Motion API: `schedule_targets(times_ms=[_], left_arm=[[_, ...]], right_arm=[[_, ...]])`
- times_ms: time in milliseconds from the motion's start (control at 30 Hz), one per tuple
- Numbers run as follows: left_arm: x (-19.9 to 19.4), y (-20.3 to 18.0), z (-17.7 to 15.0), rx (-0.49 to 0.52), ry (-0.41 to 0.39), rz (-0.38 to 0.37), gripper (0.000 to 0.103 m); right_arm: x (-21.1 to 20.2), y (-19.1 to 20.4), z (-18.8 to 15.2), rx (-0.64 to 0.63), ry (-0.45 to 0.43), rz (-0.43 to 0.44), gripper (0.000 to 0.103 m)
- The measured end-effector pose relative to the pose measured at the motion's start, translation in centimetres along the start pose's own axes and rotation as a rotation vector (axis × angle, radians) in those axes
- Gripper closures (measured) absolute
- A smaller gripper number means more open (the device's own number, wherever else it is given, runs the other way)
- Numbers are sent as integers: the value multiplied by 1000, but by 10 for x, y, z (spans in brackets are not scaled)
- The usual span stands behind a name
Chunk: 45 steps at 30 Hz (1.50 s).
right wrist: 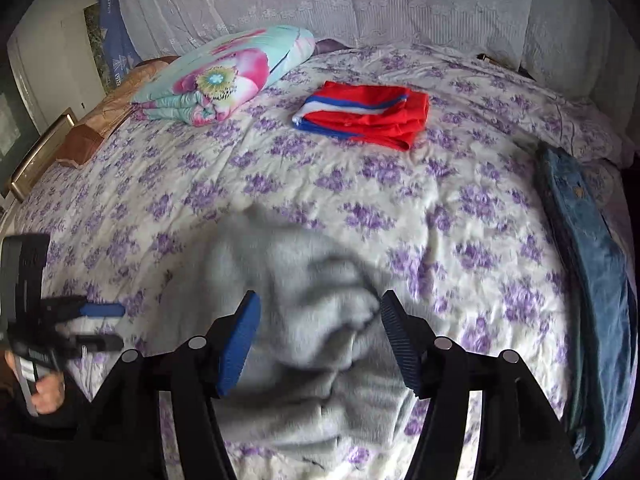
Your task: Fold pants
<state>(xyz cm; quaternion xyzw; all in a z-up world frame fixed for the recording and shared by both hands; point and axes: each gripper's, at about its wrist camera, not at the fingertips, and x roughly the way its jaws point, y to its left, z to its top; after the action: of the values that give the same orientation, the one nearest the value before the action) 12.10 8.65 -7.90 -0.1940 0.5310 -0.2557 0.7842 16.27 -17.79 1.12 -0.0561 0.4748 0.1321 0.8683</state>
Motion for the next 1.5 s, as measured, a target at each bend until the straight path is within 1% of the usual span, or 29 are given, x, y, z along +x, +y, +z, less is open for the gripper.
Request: schedule_targets(times_ms=[67,100,133,167,200,267,333,400,433,467,533,600,633,667,700,733,800,867,1000,1067,1200,1267,1333,1367,1400,1467,1500], left_arm=[[9,3,3,-20,33,-7,22],[12,4,0,-30,45,-9,22],[18,6,1,-42,59,-14,22],[24,8,4,-50,71,-14,22],[30,9,7,-54,85,-7,22],[40,6,11,-52,116,-6,22],[46,2,16,-48,127,-20,22],[50,-2,22,-35,126,-34,22],[53,-4,27,-27,129,-44,21],[58,-6,30,-20,136,-54,21],[71,-8,38,-10,166,-78,20],[91,-10,47,2,223,-125,21],[100,-11,50,6,245,-154,33],[106,-12,52,6,252,-177,36],[104,-14,52,23,234,-186,40],[99,-18,50,55,209,-190,47],[93,-26,46,104,175,-172,49],[92,-33,41,133,158,-137,49],[88,-43,39,164,140,-85,50],[89,-47,38,171,135,-67,50],[88,-48,38,181,130,-55,50],[88,-48,37,188,127,-54,50],[89,-48,37,189,125,-55,49],[90,-47,37,190,126,-56,49],[91,-46,37,190,127,-59,49],[90,-46,36,193,128,-59,49],[90,-46,36,196,128,-58,49]], right_arm=[[21,-4,-27,-3,56,6,40],[35,-6,-38,-2,76,-19,39],[52,-5,-49,-16,98,-61,34],[60,0,-55,-40,85,-102,30],[59,4,-59,-61,55,-122,30],[48,10,-56,-78,47,-114,29],[27,11,-55,-66,2,-81,30],[1,7,-59,-17,-39,-13,30],[-8,4,-62,11,-52,17,27],[-18,0,-66,45,-63,48,22],[-32,-7,-76,111,-70,99,19],[-41,-14,-93,179,-64,138,19],[-43,-16,-101,209,-52,154,18],[-43,-19,-110,245,-39,172,18],[-42,-24,-119,289,-26,195,18],[-41,-29,-128,340,-12,218,18],[-34,-41,-141,442,16,263,18],[-27,-51,-146,512,29,305,18],[-9,-61,-137,595,48,386,17],[3,-63,-131,619,68,407,17],[26,-68,-124,667,99,378,17],[31,-71,-120,682,86,368,17],[36,-70,-110,652,74,346,13],[41,-69,-107,644,79,332,12],[48,-67,-106,645,95,300,12],[60,-66,-109,641,135,235,8],[66,-66,-112,643,156,224,7]])
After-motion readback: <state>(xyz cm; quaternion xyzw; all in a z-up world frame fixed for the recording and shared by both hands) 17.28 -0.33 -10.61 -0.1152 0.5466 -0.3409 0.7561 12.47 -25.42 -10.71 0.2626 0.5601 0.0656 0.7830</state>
